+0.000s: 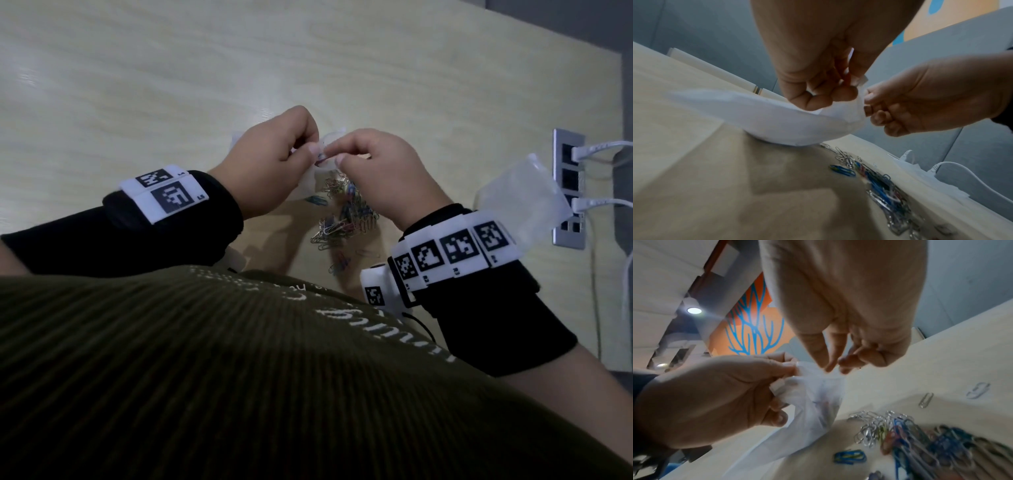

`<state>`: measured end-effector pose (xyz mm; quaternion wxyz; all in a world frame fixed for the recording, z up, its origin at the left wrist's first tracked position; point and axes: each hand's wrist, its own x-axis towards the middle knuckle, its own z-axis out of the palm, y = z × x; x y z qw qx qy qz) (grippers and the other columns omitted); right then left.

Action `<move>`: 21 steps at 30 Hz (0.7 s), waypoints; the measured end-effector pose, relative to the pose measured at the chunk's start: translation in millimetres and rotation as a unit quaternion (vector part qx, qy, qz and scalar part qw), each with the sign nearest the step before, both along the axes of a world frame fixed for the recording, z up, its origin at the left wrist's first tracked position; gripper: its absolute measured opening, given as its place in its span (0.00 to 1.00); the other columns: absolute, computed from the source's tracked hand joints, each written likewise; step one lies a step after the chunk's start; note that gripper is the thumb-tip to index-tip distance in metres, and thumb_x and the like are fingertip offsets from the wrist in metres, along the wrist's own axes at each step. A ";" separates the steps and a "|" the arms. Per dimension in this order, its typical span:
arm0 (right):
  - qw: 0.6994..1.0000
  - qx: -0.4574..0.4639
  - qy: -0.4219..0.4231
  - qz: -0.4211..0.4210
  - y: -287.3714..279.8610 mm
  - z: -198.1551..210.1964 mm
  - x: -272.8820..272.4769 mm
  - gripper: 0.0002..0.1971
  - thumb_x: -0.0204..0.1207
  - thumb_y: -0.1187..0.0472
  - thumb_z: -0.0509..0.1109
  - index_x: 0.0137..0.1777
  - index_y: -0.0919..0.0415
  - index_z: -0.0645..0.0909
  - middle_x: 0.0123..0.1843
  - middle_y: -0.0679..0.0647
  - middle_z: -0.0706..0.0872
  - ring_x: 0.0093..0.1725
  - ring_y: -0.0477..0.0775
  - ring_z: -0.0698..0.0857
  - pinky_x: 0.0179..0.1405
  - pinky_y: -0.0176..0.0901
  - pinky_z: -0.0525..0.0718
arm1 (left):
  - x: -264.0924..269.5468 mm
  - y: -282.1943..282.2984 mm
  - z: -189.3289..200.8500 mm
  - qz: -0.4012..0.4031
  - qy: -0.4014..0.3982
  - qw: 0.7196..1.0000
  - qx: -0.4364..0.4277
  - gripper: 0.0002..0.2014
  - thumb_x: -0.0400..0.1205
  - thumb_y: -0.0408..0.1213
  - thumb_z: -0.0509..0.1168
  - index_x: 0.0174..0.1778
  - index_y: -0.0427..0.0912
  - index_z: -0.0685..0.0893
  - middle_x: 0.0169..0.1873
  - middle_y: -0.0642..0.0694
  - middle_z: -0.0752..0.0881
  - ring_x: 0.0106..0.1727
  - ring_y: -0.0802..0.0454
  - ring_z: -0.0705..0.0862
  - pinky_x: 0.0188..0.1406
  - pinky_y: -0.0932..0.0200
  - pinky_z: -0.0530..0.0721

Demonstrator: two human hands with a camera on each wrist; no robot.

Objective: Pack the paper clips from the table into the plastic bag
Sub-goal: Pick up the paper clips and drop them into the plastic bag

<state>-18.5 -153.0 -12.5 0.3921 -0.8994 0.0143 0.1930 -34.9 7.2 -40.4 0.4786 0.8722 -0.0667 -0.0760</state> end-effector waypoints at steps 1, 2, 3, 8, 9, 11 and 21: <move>0.999 -0.001 -0.029 -0.039 -0.5 -3.0 0.2 0.09 0.76 0.60 0.68 0.53 0.54 0.85 0.51 0.50 0.86 0.49 0.46 0.82 0.47 0.38 0.79 | 0.0 1.0 0.8 0.002 -0.001 1.000 -0.002 0.03 0.82 0.38 0.58 0.43 0.47 0.72 0.32 0.53 0.78 0.36 0.48 0.80 0.39 0.57 0.75; 0.997 -0.006 -0.038 -0.071 -1.4 -6.0 1.1 0.08 0.76 0.56 0.69 0.53 0.55 0.83 0.51 0.51 0.85 0.48 0.47 0.82 0.46 0.38 0.78 | -0.1 1.8 1.6 0.004 -0.002 1.000 -0.004 0.02 0.81 0.39 0.57 0.43 0.47 0.73 0.34 0.51 0.78 0.37 0.46 0.80 0.41 0.55 0.75; 0.996 -0.016 -0.028 -0.088 -2.7 -8.7 1.8 0.11 0.76 0.52 0.69 0.53 0.57 0.82 0.50 0.52 0.85 0.47 0.47 0.82 0.45 0.40 0.78 | -0.5 2.6 2.6 0.004 -0.004 1.000 -0.008 0.02 0.80 0.40 0.57 0.43 0.48 0.73 0.35 0.51 0.79 0.38 0.46 0.79 0.41 0.54 0.75; 0.998 -0.026 -0.049 -0.042 1.7 -7.4 1.2 0.17 0.80 0.54 0.64 0.42 0.71 0.80 0.36 0.57 0.80 0.38 0.52 0.77 0.38 0.45 0.74 | -3.3 3.8 10.5 0.035 -0.057 0.997 -0.028 0.02 0.80 0.38 0.58 0.42 0.47 0.74 0.28 0.56 0.73 0.30 0.62 0.71 0.32 0.69 0.68; 0.994 -0.002 -0.090 -0.058 5.0 -4.4 0.5 0.15 0.79 0.57 0.64 0.39 0.70 0.79 0.34 0.54 0.78 0.37 0.51 0.76 0.37 0.44 0.72 | -3.7 4.0 13.1 0.053 -0.078 0.995 -0.030 0.02 0.80 0.36 0.58 0.42 0.46 0.74 0.28 0.56 0.72 0.29 0.61 0.70 0.31 0.69 0.67; 0.984 0.025 -0.156 -0.084 8.8 -1.6 0.2 0.12 0.77 0.60 0.64 0.32 0.63 0.74 0.31 0.48 0.75 0.36 0.47 0.73 0.35 0.41 0.70 | -2.8 4.0 16.4 0.090 -0.108 0.990 -0.020 0.02 0.78 0.34 0.58 0.41 0.43 0.74 0.28 0.53 0.73 0.29 0.57 0.69 0.30 0.67 0.66; 0.994 0.034 -0.062 -0.086 10.1 -6.6 -6.0 0.08 0.76 0.61 0.61 0.36 0.62 0.72 0.31 0.50 0.73 0.33 0.51 0.70 0.31 0.44 0.70 | 3.9 6.2 10.8 0.138 -0.022 0.990 0.000 0.06 0.73 0.38 0.55 0.36 0.41 0.74 0.26 0.49 0.74 0.30 0.55 0.68 0.28 0.60 0.66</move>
